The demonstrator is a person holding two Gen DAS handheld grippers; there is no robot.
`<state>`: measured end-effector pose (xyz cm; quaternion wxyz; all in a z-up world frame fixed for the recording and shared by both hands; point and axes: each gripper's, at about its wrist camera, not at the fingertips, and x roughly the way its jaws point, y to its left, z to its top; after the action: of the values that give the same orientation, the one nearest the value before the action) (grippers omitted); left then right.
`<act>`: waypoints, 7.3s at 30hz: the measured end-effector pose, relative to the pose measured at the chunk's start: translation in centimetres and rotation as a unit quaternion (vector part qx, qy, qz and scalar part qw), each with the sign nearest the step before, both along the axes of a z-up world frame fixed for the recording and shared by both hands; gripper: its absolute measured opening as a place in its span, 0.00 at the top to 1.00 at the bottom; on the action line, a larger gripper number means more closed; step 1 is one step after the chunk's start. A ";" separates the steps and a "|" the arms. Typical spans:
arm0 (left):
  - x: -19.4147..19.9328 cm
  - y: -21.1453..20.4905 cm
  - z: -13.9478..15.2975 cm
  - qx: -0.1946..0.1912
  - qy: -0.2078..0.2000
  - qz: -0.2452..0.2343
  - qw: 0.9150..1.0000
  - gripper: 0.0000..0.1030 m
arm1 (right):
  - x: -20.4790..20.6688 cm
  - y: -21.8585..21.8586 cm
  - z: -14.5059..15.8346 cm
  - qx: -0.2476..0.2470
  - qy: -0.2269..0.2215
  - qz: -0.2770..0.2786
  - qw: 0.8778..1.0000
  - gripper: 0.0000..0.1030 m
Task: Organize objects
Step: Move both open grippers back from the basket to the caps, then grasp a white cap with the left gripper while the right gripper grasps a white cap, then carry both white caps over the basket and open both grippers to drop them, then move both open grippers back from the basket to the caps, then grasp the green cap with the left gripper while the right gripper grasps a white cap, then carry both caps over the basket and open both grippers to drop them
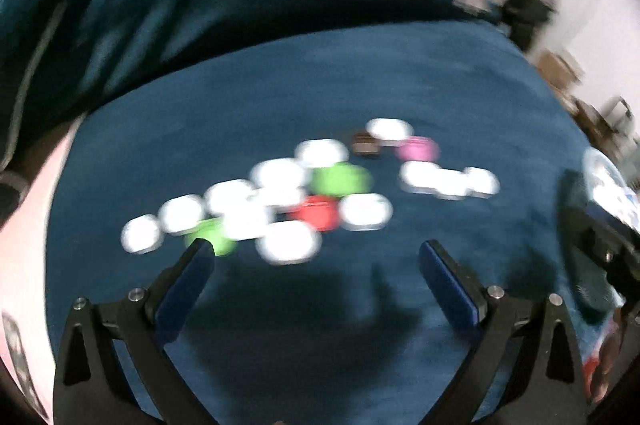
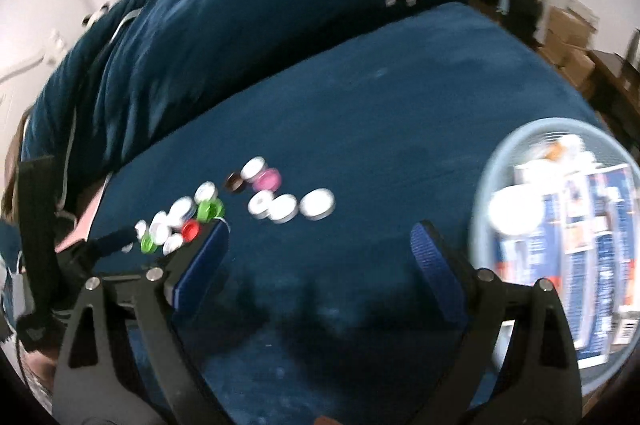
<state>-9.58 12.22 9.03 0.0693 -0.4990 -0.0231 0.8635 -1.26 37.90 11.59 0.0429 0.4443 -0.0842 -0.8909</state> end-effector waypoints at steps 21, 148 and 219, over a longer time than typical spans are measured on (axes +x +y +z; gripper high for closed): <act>-3.0 -12.2 -6.5 0.005 -0.042 0.135 0.990 0.14 | -6.3 -11.1 -9.7 0.064 -0.087 0.156 0.982 0.73; 8.5 -8.2 -8.5 -0.005 -0.022 0.051 0.998 0.00 | 3.8 -2.9 -10.4 0.066 -0.106 0.087 0.988 0.00; 7.9 7.1 16.7 0.096 0.075 -0.180 0.976 0.71 | 11.8 8.6 4.7 -0.060 0.059 -0.062 0.994 0.70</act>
<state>-1.70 19.34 25.74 0.2727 -0.4197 -0.0110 0.8656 10.53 46.53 16.28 0.0186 0.3815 -0.1624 -0.9098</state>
